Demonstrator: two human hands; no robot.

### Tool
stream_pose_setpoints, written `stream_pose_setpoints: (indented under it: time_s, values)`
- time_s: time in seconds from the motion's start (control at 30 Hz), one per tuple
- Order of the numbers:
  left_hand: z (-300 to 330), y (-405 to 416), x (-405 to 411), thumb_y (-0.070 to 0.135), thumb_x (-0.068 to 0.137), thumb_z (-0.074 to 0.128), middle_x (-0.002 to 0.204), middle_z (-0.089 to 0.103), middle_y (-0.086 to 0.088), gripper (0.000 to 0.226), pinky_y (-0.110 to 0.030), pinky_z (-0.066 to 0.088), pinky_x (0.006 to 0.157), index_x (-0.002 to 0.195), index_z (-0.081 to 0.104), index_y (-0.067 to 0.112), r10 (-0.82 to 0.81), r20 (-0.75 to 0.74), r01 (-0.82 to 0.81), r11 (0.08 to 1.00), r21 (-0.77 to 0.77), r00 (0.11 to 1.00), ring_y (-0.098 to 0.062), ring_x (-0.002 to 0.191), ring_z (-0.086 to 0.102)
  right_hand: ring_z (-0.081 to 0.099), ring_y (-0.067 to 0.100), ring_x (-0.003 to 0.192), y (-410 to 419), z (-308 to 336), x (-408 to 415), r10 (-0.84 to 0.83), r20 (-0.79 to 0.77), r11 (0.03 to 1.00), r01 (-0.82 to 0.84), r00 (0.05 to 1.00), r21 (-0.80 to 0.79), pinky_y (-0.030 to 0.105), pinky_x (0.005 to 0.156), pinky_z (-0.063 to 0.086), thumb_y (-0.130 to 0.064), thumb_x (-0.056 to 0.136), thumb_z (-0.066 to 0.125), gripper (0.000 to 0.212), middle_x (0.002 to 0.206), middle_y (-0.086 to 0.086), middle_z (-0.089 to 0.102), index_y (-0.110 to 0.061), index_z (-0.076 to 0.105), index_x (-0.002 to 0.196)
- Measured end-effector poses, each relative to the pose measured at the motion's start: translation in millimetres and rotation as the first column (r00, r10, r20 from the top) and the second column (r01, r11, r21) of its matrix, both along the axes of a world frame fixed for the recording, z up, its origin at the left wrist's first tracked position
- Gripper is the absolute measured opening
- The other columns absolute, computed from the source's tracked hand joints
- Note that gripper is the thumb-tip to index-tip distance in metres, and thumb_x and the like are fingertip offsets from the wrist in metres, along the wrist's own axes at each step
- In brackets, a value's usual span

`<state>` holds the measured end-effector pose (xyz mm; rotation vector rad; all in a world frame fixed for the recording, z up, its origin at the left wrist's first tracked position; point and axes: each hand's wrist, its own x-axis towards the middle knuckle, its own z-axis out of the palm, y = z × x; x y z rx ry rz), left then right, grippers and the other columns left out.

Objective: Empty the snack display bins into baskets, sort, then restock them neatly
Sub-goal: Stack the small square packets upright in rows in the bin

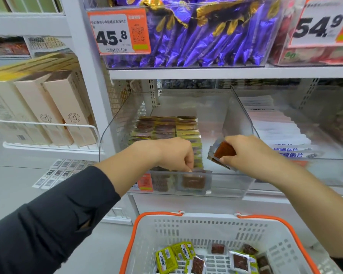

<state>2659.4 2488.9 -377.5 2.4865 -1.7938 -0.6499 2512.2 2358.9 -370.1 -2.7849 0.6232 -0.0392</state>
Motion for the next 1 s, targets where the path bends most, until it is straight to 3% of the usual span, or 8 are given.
stream_pose_setpoints:
  time_s: [0.1, 0.17, 0.27, 0.33, 0.43, 0.6, 0.73, 1.0]
  values:
    - [-1, 1, 0, 0.021, 0.093, 0.063, 0.058, 0.050, 0.004, 0.035, -0.027, 0.042, 0.070, 0.059, 0.056, 0.018, 0.010, -0.026, -0.009, 0.999, 0.038, 1.000, -0.010, 0.057, 0.047, 0.049, 0.023, 0.083, 3, -2, 4, -0.004, -0.091, 0.999, 0.001, 0.996, -0.036, 0.027, 0.065, 0.035, -0.026, 0.090, 0.062, 0.013, 0.095, 0.007, 0.060, -0.015, 0.053, 0.091]
    - [-1, 7, 0, 0.024, 0.092, 0.064, 0.061, 0.055, 0.022, 0.016, -0.027, 0.045, 0.076, 0.081, 0.074, 0.020, 0.016, -0.015, -0.016, 1.000, 0.011, 1.000, 0.001, 0.066, 0.052, 0.052, 0.023, 0.080, 4, -2, 7, -0.001, -0.144, 1.000, -0.002, 0.990, -0.023, 0.029, 0.057, 0.038, -0.023, 0.088, 0.063, 0.013, 0.088, 0.007, 0.058, -0.011, 0.058, 0.091]
    - [6, 21, 3, 0.025, 0.091, 0.066, 0.090, 0.071, 0.014, 0.016, -0.023, 0.048, 0.082, 0.099, 0.077, 0.017, 0.073, -0.037, -0.078, 0.986, -0.146, 0.997, -0.002, 0.084, 0.062, 0.060, 0.024, 0.085, 3, -4, 13, 0.044, -0.237, 0.999, -0.048, 0.970, -0.011, 0.028, 0.064, 0.047, -0.016, 0.087, 0.062, 0.013, 0.092, 0.009, 0.065, -0.010, 0.066, 0.097]
    - [15, 31, 7, 0.024, 0.090, 0.068, 0.092, 0.072, 0.014, 0.013, -0.017, 0.047, 0.081, 0.097, 0.078, 0.019, 0.107, -0.089, -0.126, 0.963, -0.238, 0.990, 0.003, 0.085, 0.063, 0.063, 0.024, 0.087, 1, -4, 19, 0.095, -0.285, 0.995, -0.092, 0.954, 0.024, 0.030, 0.069, 0.051, -0.015, 0.087, 0.061, 0.013, 0.095, 0.009, 0.067, -0.011, 0.067, 0.097]
    - [29, 44, 17, 0.023, 0.089, 0.068, 0.086, 0.068, 0.021, 0.010, -0.010, 0.043, 0.074, 0.093, 0.077, 0.022, 0.158, -0.112, -0.186, 0.931, -0.313, 0.981, 0.011, 0.080, 0.061, 0.058, 0.019, 0.074, 5, 1, 31, 0.183, -0.340, 0.979, -0.141, 0.922, 0.144, 0.025, 0.057, 0.049, -0.019, 0.088, 0.066, 0.009, 0.083, 0.004, 0.059, -0.013, 0.060, 0.089]
    - [42, 62, 26, 0.023, 0.090, 0.068, 0.090, 0.073, 0.013, 0.012, -0.018, 0.048, 0.080, 0.084, 0.074, 0.031, 0.238, -0.199, -0.305, 0.837, -0.455, 0.951, 0.002, 0.085, 0.066, 0.059, 0.017, 0.066, 13, 1, 44, 0.209, -0.374, 0.974, -0.155, 0.904, 0.167, 0.026, 0.056, 0.054, -0.019, 0.086, 0.070, 0.013, 0.081, 0.003, 0.057, -0.010, 0.061, 0.090]
    - [41, 76, 32, 0.023, 0.089, 0.069, 0.085, 0.074, 0.011, 0.011, -0.019, 0.049, 0.076, 0.083, 0.075, 0.030, 0.275, -0.137, -0.307, 0.863, -0.401, 0.952, -0.002, 0.079, 0.066, 0.064, 0.019, 0.074, 7, 14, 34, 0.151, -0.316, 0.988, -0.138, 0.937, 0.064, 0.022, 0.053, 0.049, -0.017, 0.087, 0.068, 0.009, 0.085, 0.004, 0.063, -0.013, 0.060, 0.086]
    - [30, 65, 32, 0.021, 0.089, 0.067, 0.081, 0.071, 0.011, 0.010, -0.016, 0.041, 0.068, 0.084, 0.075, 0.020, 0.195, 0.028, -0.195, 0.981, -0.010, 0.980, 0.001, 0.071, 0.058, 0.049, 0.012, 0.066, 3, 22, 27, 0.088, -0.127, 0.995, -0.092, 0.988, -0.025, 0.024, 0.052, 0.033, -0.027, 0.087, 0.068, 0.030, 0.071, -0.003, 0.053, -0.021, 0.047, 0.067]
